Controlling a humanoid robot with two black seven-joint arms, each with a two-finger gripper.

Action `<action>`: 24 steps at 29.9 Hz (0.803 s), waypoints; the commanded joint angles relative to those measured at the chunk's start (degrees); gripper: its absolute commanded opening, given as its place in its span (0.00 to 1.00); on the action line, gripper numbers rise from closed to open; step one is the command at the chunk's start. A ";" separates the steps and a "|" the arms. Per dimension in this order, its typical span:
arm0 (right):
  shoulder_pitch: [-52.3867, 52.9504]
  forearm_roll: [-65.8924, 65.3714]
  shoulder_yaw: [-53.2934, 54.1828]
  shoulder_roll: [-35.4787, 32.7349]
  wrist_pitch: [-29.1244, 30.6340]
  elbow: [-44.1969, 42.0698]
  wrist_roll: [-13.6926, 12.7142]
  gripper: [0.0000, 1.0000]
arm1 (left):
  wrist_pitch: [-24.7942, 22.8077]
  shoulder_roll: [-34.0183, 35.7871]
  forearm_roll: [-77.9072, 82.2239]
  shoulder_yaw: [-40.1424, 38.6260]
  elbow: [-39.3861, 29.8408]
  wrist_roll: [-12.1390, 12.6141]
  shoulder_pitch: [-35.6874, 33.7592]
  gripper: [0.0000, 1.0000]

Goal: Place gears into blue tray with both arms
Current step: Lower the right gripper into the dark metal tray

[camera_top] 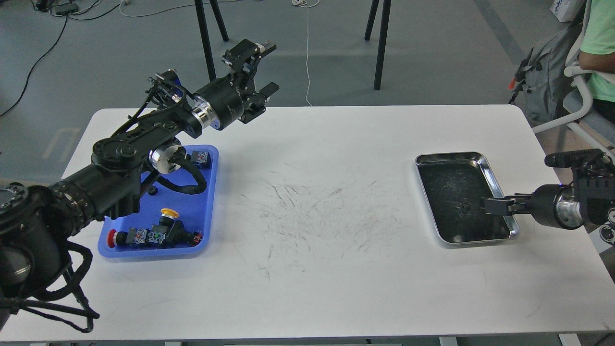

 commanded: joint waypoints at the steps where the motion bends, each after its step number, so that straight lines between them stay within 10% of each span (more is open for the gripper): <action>1: 0.23 -0.24 -0.21 2.19 0.00 -0.54 -0.06 0.88 | 0.10 0.16 -0.46 0.00 -0.10 0.00 0.43 1.00; 24: 6.73 -4.98 -8.73 5.62 0.35 -0.63 0.55 0.81 | 0.19 1.22 -0.64 -0.09 -0.54 0.00 0.96 1.00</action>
